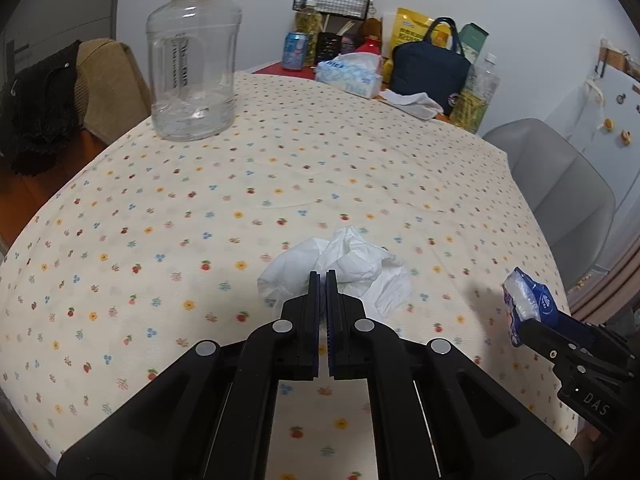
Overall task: Collect trash
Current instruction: 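Grasp the blue tissue pack with the right gripper and lift it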
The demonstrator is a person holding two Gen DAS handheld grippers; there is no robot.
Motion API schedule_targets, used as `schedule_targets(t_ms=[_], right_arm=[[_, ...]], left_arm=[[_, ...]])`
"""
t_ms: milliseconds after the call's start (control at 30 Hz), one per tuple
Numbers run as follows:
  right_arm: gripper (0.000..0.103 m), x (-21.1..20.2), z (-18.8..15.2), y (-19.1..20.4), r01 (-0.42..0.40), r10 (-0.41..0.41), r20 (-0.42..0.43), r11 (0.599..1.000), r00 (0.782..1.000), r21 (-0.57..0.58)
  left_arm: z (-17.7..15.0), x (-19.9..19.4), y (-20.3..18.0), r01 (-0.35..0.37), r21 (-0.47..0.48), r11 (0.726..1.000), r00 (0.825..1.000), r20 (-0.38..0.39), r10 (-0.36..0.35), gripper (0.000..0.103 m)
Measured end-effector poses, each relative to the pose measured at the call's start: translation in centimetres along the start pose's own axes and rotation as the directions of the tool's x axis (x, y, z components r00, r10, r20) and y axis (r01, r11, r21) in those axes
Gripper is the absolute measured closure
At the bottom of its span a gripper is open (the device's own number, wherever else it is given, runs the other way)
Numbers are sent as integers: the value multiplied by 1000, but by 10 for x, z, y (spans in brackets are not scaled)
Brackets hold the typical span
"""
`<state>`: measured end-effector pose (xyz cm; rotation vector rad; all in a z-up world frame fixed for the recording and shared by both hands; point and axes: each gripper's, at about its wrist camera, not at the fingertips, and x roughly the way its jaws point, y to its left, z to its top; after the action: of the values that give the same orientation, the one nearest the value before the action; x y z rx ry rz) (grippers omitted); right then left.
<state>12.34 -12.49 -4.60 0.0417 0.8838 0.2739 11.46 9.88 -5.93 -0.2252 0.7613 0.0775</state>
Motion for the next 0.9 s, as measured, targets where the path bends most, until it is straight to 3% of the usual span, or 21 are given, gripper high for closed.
schedule_targets(t_ms=[900], right_arm=[[59,-76,-22,-103,72,-89,101,984,991,164]], left_arm=[[0,-19,-125,132,188,973,990,14,-137,99]])
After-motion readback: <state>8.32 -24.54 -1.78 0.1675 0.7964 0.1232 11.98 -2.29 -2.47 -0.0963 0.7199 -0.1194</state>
